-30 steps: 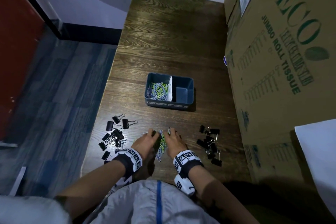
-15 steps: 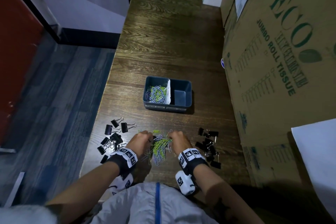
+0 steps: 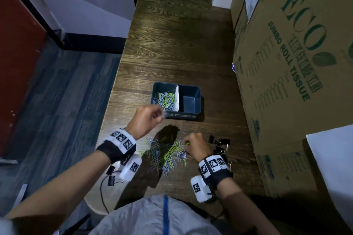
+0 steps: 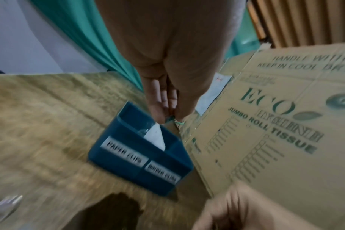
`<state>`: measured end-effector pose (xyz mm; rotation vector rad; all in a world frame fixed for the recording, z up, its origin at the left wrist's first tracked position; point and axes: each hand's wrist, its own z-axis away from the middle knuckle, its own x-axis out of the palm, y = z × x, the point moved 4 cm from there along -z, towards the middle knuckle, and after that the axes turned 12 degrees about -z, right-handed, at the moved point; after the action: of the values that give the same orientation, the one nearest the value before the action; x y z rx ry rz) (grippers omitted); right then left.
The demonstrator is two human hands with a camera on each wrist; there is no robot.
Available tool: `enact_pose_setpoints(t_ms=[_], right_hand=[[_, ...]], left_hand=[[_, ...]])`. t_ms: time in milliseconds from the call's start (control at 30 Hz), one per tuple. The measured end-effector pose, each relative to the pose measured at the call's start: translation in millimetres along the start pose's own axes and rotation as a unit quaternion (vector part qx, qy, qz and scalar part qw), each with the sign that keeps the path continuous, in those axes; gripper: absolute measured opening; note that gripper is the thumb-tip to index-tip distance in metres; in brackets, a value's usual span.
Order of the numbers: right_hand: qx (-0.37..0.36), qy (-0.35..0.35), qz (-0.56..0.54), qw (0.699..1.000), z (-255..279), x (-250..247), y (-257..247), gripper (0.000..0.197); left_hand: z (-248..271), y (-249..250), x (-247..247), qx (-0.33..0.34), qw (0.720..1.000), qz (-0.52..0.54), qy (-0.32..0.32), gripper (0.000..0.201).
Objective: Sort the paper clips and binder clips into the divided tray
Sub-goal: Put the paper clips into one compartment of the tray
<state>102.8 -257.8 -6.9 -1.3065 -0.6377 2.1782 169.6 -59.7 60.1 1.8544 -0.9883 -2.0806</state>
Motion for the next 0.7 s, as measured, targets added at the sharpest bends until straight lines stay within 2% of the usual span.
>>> enact_pose_setpoints(t_ms=[100,233,300,400,467,567,633,700], right_hand=[[-0.039,0.016,-0.014,0.999,-1.1,-19.8,-30.4,0.008],[-0.092,0.044,-0.023,0.994,-19.1,-49.2,-79.6,0.009],[-0.109,0.08,-0.027,0.99,-32.9,-66.3,-99.7,0.008],[-0.119,0.119,-0.036,0.985,-53.3,-85.7,-122.8,0.009],[-0.119,0.127,-0.048,0.983,-65.7,-92.3,-132.6,0.009],[-0.099,0.123,-0.069,0.985,-79.0,-92.7,-136.6,0.021],[-0.085,0.12,-0.088,0.985,-81.2,-89.7,-130.9,0.032],[-0.085,0.118,-0.101,0.984,-76.3,-83.3,-120.5,0.032]], left_hand=[[-41.3,4.3,-24.1,-0.011,0.999,-0.01,0.043,0.008],[-78.2,-0.2,-24.8,-0.069,0.997,-0.022,0.023,0.011],[-77.9,-5.5,-20.1,-0.097,0.994,-0.034,0.023,0.017],[-58.4,-16.7,-10.0,-0.127,0.989,-0.061,0.049,0.014],[-37.6,-26.0,10.3,-0.136,0.986,-0.091,0.013,0.015],[1.3,-36.6,50.0,-0.109,0.98,-0.133,-0.096,0.005],[26.7,-42.8,70.5,-0.097,0.97,-0.161,-0.152,0.021],[48.0,-47.0,84.6,-0.096,0.955,-0.21,-0.189,0.036]])
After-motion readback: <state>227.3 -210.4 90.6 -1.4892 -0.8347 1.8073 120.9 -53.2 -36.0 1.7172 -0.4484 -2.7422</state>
